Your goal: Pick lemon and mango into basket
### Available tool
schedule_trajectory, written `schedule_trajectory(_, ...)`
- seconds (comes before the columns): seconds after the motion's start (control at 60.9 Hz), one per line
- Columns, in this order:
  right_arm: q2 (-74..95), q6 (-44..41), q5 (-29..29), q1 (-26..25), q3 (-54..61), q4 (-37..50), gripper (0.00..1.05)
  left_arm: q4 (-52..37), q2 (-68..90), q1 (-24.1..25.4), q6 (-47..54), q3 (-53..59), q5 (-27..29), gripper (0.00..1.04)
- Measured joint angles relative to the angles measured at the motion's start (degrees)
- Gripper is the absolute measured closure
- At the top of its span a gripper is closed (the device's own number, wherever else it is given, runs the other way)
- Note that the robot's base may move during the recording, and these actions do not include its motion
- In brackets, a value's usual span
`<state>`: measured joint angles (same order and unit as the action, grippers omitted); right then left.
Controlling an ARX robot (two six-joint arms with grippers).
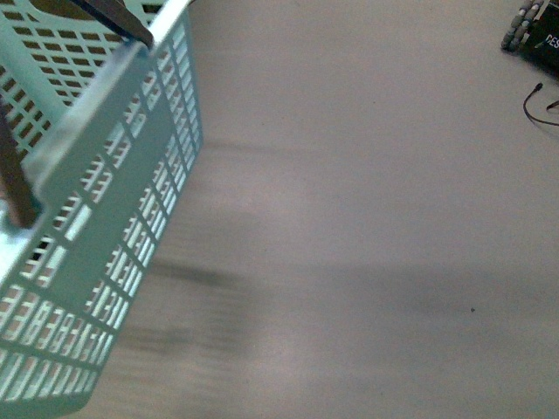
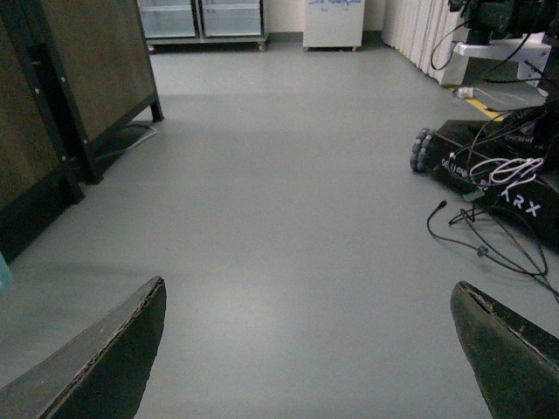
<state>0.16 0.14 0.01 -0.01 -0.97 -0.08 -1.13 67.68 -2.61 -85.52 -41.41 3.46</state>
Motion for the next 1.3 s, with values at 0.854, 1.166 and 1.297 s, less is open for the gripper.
schedule_trajectory(0.854,0.0,0.0,0.0,0.0,0.0,0.0,0.09,14.4,-17.44,1.66,-0.7,-2.4,-2.19,1.0)
schedule_trajectory(1.166,0.0,0.0,0.0,0.0,0.0,0.0,0.09,14.45,-17.38,1.66,-0.72,-2.4,-2.19,1.0)
schedule_trajectory(1.297,0.0,0.0,0.0,0.0,0.0,0.0,0.09,14.45,-17.38,1.66,-0.7,-2.4,-2.16,1.0)
